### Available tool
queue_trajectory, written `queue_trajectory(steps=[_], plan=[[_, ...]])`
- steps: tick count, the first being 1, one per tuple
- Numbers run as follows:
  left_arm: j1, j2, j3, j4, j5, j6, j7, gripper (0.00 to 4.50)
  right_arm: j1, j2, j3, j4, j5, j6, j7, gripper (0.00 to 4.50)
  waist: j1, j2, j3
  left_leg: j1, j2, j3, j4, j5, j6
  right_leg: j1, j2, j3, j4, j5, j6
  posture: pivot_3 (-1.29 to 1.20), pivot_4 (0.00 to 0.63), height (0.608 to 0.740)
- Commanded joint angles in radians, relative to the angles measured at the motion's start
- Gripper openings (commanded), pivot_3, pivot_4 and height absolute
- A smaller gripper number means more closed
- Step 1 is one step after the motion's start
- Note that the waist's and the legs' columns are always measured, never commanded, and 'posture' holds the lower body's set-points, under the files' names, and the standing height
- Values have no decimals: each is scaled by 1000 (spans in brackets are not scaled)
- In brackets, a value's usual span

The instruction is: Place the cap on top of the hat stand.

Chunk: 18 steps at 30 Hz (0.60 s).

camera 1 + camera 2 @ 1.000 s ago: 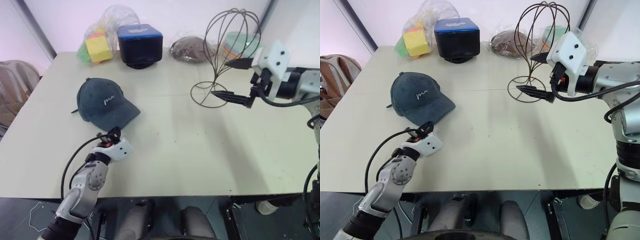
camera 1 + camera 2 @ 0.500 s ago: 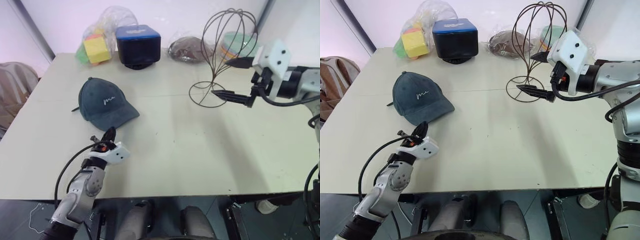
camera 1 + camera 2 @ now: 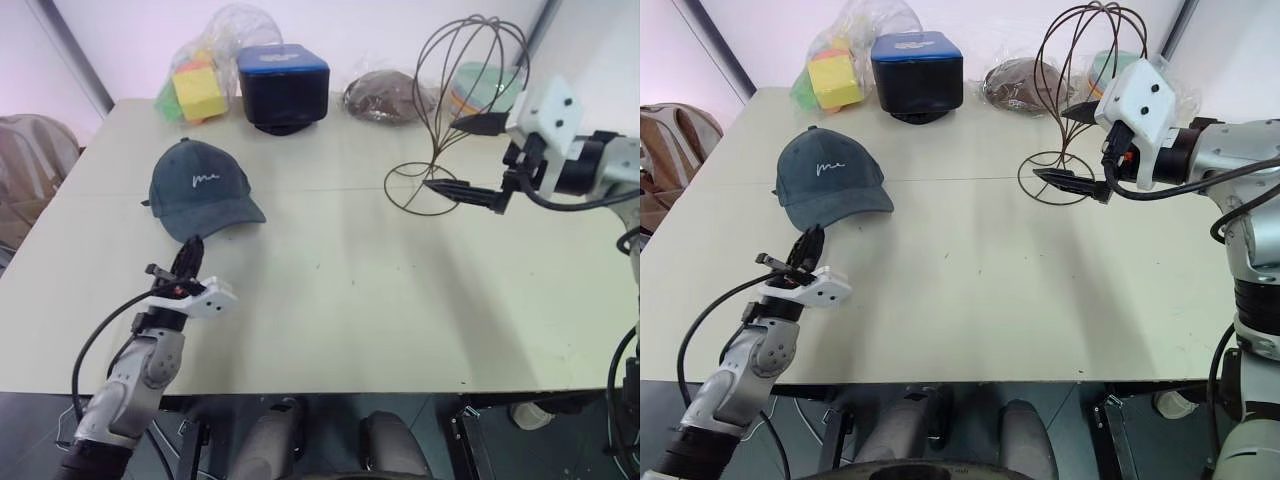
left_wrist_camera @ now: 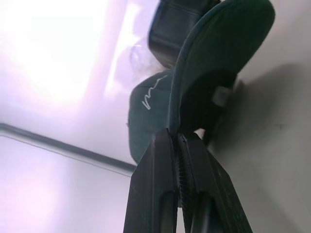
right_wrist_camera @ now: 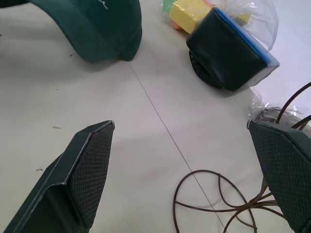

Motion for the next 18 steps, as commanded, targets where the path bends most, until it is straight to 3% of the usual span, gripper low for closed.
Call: queue_trajectory(steps=[1, 18], plan=[[-30, 16, 66, -80, -2, -29, 8, 23, -32, -35, -28, 18, -9, -28, 14, 4500, 1, 0, 0, 0, 0, 0, 0, 0, 0, 0, 0, 0, 0, 0, 0, 0, 150, 740], [-274, 12, 140, -180, -78, -43, -118, 23, -30, -175, -87, 181, -58, -126, 56, 4500, 1, -3, 2, 0, 0, 0, 1, 0, 0, 0, 0, -1, 0, 0, 0, 0, 150, 740]])
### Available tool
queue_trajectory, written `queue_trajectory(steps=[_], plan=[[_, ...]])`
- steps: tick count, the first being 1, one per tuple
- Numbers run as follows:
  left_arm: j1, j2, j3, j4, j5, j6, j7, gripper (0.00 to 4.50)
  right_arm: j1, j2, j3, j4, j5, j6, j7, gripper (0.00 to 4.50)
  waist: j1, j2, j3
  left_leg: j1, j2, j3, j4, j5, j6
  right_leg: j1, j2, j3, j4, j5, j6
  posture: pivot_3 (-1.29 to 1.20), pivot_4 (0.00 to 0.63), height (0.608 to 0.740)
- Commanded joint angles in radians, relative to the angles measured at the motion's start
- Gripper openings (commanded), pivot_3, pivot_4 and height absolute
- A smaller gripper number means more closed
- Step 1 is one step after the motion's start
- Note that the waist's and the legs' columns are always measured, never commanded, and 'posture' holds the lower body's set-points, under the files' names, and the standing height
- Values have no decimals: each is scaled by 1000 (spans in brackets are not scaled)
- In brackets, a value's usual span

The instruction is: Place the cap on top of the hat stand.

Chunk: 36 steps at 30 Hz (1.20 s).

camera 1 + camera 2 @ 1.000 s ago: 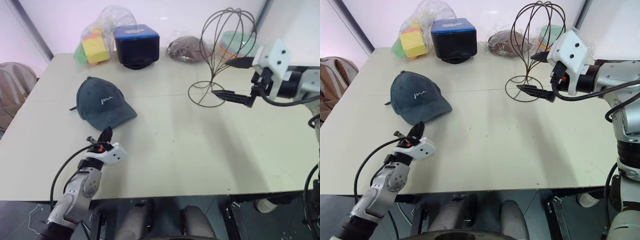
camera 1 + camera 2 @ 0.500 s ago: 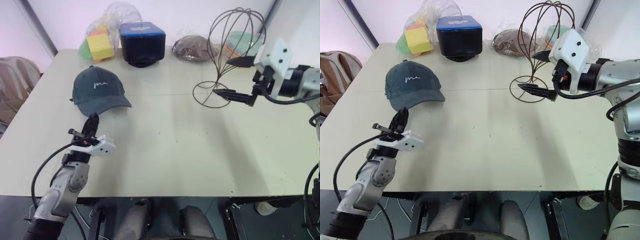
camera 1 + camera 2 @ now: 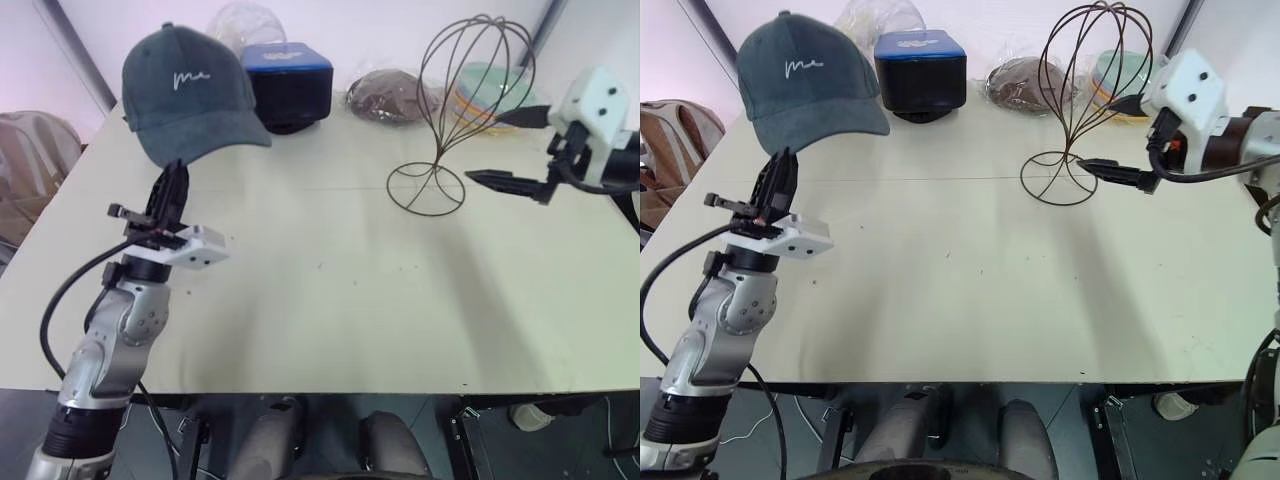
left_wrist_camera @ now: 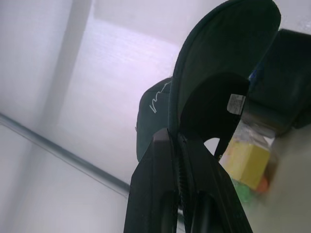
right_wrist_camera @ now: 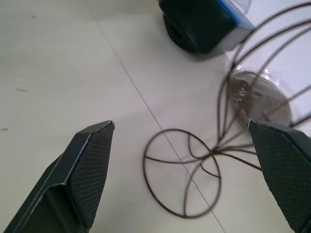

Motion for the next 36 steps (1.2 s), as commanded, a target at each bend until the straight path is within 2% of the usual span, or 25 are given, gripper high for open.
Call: queue_trajectory(steps=[1, 8, 15, 20, 28, 36], plan=[[-59, 6, 41, -27, -41, -24, -15, 23, -28, -37, -54, 13, -14, -35, -4, 4500, 0, 0, 0, 0, 0, 0, 0, 0, 0, 0, 0, 0, 0, 0, 0, 0, 150, 740], [-217, 6, 12, 62, -152, -95, -87, 23, 40, -70, -96, -2, -32, -20, -27, 4500, 0, 0, 0, 0, 0, 0, 0, 0, 0, 0, 0, -1, 0, 0, 0, 0, 150, 740], [-391, -37, -53, 181, -182, -144, -130, 23, 115, -68, -178, -33, -21, -16, -77, 4500, 0, -1, 0, 0, 0, 1, 2, 0, 0, 1, 0, -1, 0, 1, 1, 0, 150, 740], [-489, -81, -109, 283, -176, -201, -126, 23, 158, 7, -293, -118, 52, 55, -171, 4500, -1, -2, 1, 0, 0, 0, 3, 0, 0, 1, 1, -1, 0, 1, 1, 0, 150, 740], [-626, -137, -175, 453, -174, -307, -118, 23, 285, 190, -485, -405, 164, 226, -411, 4500, 1, -3, 2, -1, 0, 0, 5, 0, 1, 2, 2, -1, 2, 1, 1, 0, 150, 740], [-755, -182, -213, 620, -177, -409, -103, 23, 421, 238, -575, -583, 238, 330, -511, 4500, -1, -4, 2, -1, 0, 0, 6, 0, 1, 2, 2, -1, 2, 1, 2, 0, 150, 740]])
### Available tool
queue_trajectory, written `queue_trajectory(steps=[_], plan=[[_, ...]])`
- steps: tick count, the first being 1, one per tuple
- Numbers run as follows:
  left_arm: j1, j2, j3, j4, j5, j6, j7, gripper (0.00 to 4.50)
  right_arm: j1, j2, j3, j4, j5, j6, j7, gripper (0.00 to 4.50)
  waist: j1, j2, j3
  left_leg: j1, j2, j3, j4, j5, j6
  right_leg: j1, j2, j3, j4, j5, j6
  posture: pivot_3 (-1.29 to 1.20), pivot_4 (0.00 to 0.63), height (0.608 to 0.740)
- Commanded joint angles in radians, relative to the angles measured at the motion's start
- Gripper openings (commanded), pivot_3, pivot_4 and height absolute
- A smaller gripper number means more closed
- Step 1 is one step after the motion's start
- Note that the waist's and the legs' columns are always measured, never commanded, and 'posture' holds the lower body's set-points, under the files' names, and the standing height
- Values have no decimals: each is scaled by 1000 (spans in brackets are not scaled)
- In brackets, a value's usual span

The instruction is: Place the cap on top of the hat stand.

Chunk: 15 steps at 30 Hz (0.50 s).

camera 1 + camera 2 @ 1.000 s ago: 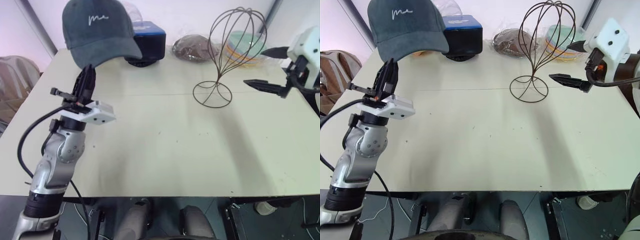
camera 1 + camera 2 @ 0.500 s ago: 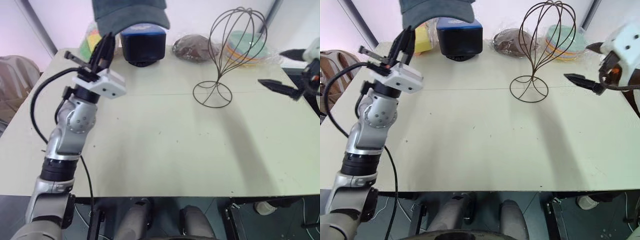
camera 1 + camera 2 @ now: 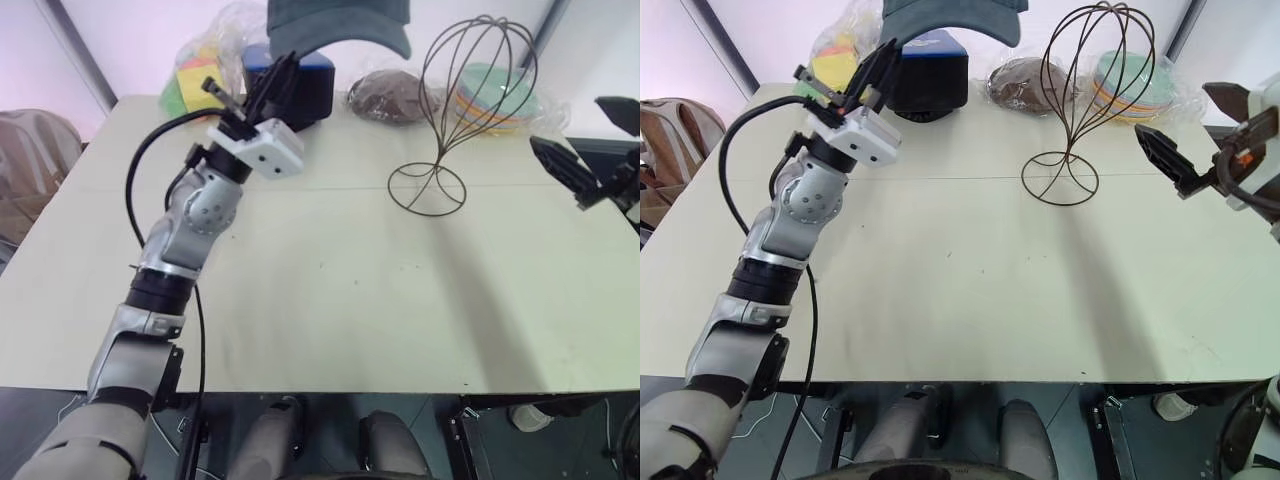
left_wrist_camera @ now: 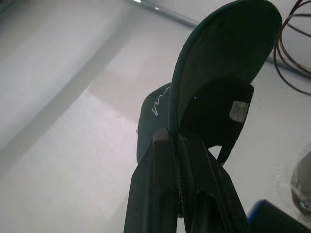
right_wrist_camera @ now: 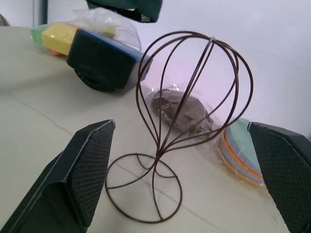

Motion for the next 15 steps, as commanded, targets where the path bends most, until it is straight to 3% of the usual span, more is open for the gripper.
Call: queue_trajectory(steps=[1, 15], plan=[[-88, -21, -3, 50, -10, -55, 29, 23, 37, 14, -60, -89, 32, 22, -44, 4500, 0, 0, 0, 0, 0, 0, 0, 0, 0, 0, 0, 0, 0, 0, 0, 0, 150, 740], [-248, -112, -48, 245, 47, -93, 118, 23, 95, 21, -54, -165, 90, 53, -122, 4500, -2, -4, 2, 0, 0, 0, 0, 0, 0, 0, 3, 0, 1, 0, 1, 0, 150, 740]])
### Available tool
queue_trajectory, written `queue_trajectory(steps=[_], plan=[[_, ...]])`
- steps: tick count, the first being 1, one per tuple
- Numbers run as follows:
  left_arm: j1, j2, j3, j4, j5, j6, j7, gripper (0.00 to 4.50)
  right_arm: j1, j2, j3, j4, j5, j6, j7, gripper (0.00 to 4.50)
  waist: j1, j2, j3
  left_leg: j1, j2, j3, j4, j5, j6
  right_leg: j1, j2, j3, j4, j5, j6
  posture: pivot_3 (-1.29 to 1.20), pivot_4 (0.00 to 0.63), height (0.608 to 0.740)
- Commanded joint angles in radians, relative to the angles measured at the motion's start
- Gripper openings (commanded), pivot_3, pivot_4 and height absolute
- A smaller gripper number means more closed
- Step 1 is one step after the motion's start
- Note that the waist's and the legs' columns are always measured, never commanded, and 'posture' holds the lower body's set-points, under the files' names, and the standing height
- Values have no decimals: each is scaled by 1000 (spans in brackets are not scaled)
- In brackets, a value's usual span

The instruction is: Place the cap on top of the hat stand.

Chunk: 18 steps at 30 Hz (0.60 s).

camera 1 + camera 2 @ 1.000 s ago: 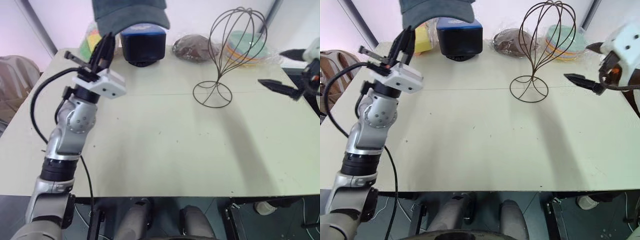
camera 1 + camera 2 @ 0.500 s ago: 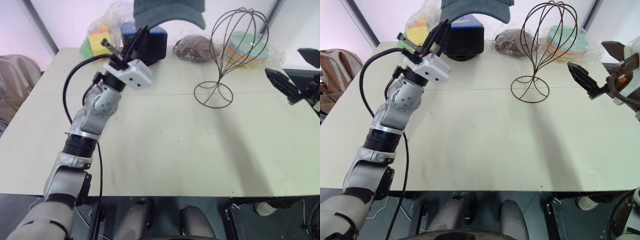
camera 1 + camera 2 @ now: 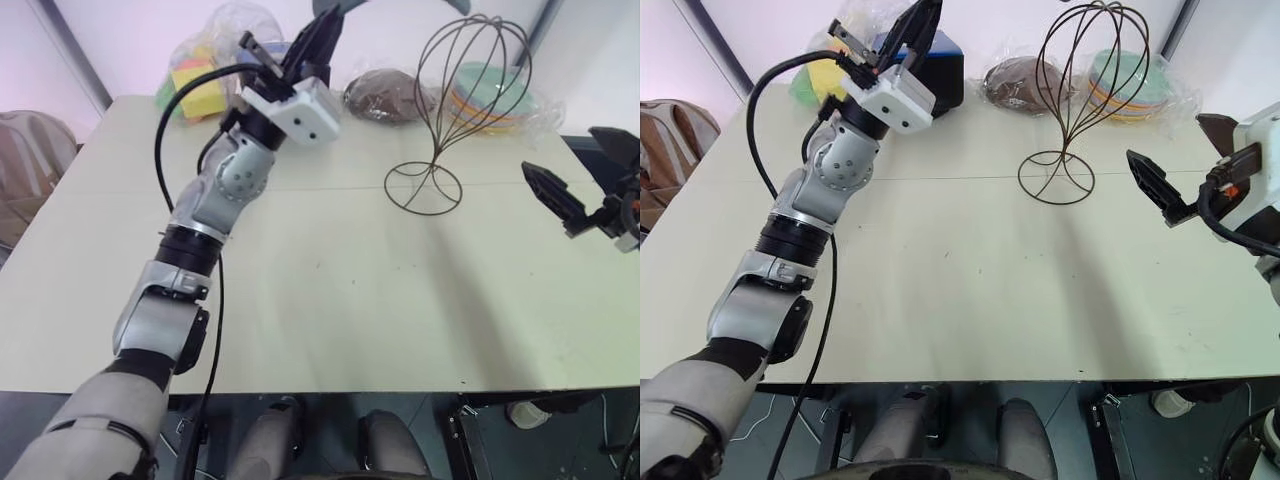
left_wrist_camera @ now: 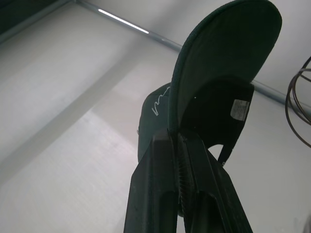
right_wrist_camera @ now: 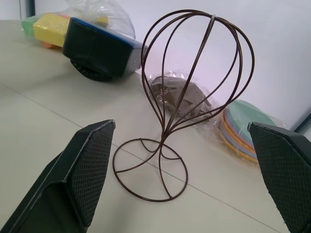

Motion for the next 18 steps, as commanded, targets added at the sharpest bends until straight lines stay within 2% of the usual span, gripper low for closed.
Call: queue_trajectory(steps=[1, 9, 18], plan=[[-51, -23, -10, -3, 15, -1, 36, 23, -7, -21, -23, -30, 23, -2, -9, 4500, 1, 0, 0, 0, 0, 0, 0, 0, 0, 0, 0, 0, 0, 0, 0, 0, 150, 740], [-87, -87, -48, 47, 56, 10, 78, 23, -42, -48, -73, -5, 85, 32, -32, 4500, 2, -2, 1, 0, 0, 0, 0, 0, 0, 0, 0, 0, 0, 0, 0, 0, 150, 740], [-148, -141, -87, 120, 92, 1, 141, 23, 7, -63, -102, -19, 97, 38, -37, 4500, 3, -3, 2, 0, 0, 0, 1, 0, 0, 0, 0, 0, 0, 0, 0, 0, 150, 740]])
